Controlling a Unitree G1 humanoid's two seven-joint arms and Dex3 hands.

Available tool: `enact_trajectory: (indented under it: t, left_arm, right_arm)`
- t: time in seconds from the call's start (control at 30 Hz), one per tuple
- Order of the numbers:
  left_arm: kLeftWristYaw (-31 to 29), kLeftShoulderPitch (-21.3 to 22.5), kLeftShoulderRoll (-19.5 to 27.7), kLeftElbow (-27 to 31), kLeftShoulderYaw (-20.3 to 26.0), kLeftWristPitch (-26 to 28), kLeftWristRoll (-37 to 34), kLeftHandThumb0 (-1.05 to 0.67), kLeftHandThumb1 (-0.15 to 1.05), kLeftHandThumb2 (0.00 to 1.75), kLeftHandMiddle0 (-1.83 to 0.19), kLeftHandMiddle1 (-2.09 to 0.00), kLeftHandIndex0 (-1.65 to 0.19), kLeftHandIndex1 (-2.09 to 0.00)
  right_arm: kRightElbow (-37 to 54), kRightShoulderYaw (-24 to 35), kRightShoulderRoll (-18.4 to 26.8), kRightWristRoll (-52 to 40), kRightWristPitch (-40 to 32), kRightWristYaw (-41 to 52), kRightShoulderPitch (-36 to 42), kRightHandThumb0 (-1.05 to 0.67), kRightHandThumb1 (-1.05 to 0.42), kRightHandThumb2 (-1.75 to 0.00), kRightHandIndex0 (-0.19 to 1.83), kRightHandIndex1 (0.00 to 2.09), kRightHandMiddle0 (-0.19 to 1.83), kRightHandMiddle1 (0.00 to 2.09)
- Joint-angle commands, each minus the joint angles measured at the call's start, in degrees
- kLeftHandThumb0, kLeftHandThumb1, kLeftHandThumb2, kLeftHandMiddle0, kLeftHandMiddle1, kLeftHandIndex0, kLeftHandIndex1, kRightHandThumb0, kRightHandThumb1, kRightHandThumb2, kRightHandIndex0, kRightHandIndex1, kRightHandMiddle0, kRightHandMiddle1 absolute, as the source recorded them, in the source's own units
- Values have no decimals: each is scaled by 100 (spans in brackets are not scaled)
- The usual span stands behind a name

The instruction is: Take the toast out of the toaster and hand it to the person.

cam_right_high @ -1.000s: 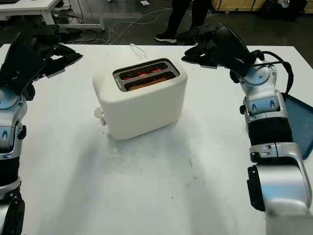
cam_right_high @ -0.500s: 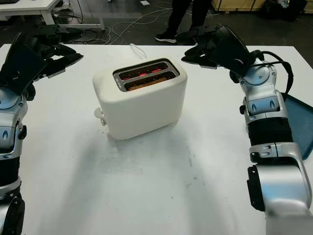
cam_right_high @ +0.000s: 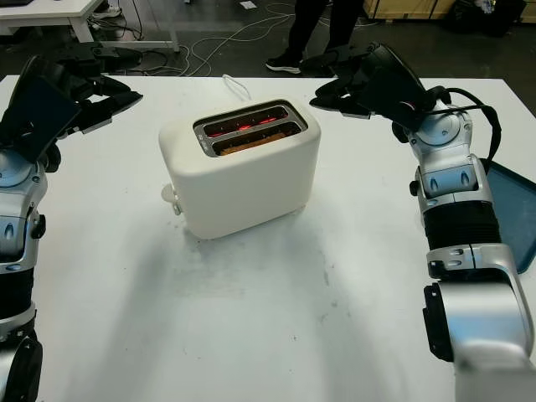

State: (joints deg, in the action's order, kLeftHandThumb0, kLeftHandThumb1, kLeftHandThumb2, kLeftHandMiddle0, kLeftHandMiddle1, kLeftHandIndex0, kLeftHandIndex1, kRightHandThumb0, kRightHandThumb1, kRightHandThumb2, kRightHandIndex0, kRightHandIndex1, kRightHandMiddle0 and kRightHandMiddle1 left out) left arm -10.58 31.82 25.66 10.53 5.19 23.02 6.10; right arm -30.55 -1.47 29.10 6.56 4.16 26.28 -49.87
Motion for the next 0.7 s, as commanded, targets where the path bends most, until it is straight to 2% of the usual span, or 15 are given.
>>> enact_trajectory:
  t: [0.0, 0.3, 0.5, 0.67]
  left_arm:
    - [13, -75, 9, 54, -8, -70, 50, -42, 92, 3, -40, -102, -72, -19]
    - [35, -88, -33, 96, -9, -26, 40, -43, 92, 3, -39, -102, -70, -21]
    - [87, -215, -124, 372, 8, 169, 70, -44, 92, 3, -37, -102, -69, -22]
    - [150, -424, -285, 664, 130, 320, -31, -44, 92, 3, -30, -99, -61, -19]
  right_arm:
    - [1, -2, -8, 7, 128, -51, 17, -37, -88, 0, 75, 31, 80, 1]
    - [70, 15, -1, -9, 90, -49, 56, -38, -88, 0, 74, 30, 79, 0]
    - [163, 111, -74, -83, 27, -146, 163, -36, -88, 0, 71, 28, 74, 0]
    - [585, 233, -174, -230, -287, -230, 431, -36, -90, -1, 51, 17, 57, 0]
